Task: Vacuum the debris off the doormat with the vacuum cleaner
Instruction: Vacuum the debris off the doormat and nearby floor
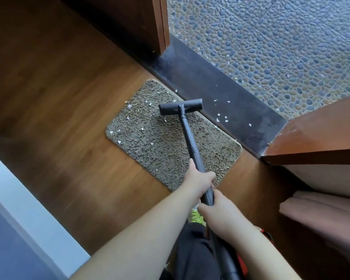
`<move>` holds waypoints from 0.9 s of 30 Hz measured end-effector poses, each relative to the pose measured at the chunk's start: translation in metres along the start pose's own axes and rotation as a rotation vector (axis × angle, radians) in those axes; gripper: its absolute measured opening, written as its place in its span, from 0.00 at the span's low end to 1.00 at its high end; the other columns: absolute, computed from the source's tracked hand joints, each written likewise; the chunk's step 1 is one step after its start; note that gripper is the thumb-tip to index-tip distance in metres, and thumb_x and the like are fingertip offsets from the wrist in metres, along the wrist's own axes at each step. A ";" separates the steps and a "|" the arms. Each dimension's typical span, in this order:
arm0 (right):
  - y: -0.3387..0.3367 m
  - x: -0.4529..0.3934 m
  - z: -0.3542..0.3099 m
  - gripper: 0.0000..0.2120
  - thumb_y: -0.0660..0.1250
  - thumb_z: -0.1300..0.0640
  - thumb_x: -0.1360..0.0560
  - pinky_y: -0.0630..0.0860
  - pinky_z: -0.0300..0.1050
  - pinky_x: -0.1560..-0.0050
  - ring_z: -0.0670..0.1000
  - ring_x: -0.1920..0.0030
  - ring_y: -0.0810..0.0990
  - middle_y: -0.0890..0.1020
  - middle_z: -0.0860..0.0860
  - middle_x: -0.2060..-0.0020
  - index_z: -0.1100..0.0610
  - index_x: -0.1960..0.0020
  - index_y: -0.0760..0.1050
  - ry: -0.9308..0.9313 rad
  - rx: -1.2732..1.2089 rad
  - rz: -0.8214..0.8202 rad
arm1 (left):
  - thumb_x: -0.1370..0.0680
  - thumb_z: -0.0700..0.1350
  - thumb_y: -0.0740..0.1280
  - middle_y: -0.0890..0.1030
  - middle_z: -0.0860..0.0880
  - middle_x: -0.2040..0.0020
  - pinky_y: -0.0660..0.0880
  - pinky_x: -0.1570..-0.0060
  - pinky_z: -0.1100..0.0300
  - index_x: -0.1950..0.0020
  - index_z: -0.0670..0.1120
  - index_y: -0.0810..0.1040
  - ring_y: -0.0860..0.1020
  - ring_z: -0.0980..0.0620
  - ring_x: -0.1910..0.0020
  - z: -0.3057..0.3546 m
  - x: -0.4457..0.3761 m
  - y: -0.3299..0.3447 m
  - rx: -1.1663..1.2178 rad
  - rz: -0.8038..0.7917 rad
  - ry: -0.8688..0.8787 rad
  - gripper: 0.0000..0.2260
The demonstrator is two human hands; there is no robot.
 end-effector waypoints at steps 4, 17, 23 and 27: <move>-0.007 -0.024 -0.043 0.10 0.61 0.60 0.26 0.75 0.42 0.74 0.51 0.77 0.77 0.76 0.54 0.65 0.59 0.46 0.68 -0.001 -0.148 -0.067 | 0.39 0.44 0.67 0.77 0.37 0.39 0.82 0.61 0.52 0.25 0.48 0.59 0.82 0.43 0.60 0.035 -0.021 -0.021 0.014 0.022 0.002 0.42; -0.003 -0.035 -0.067 0.07 0.60 0.59 0.22 0.80 0.52 0.67 0.56 0.71 0.80 0.75 0.56 0.63 0.60 0.46 0.67 0.077 -0.199 -0.108 | 0.44 0.47 0.66 0.76 0.40 0.40 0.81 0.48 0.46 0.30 0.45 0.67 0.80 0.41 0.47 0.060 -0.029 -0.048 -0.165 0.054 -0.002 0.41; -0.003 -0.025 -0.050 0.04 0.62 0.59 0.23 0.80 0.53 0.67 0.57 0.73 0.80 0.76 0.57 0.64 0.60 0.51 0.69 0.103 -0.209 -0.088 | 0.33 0.43 0.70 0.75 0.40 0.39 0.80 0.54 0.53 0.31 0.43 0.67 0.79 0.41 0.46 0.047 -0.018 -0.038 -0.174 0.018 -0.016 0.31; -0.002 -0.013 -0.035 0.05 0.62 0.58 0.23 0.79 0.50 0.68 0.57 0.73 0.79 0.75 0.56 0.65 0.58 0.56 0.68 0.089 -0.187 -0.068 | 0.31 0.44 0.70 0.74 0.40 0.36 0.79 0.47 0.53 0.29 0.44 0.65 0.78 0.42 0.44 0.032 -0.010 -0.028 -0.229 0.011 -0.021 0.31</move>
Point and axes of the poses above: each hand's wrist, its own x-axis away from the middle knuckle, its own y-axis out of the palm, z = x × y, the point moved 9 cm from there along -x, towards the middle knuckle
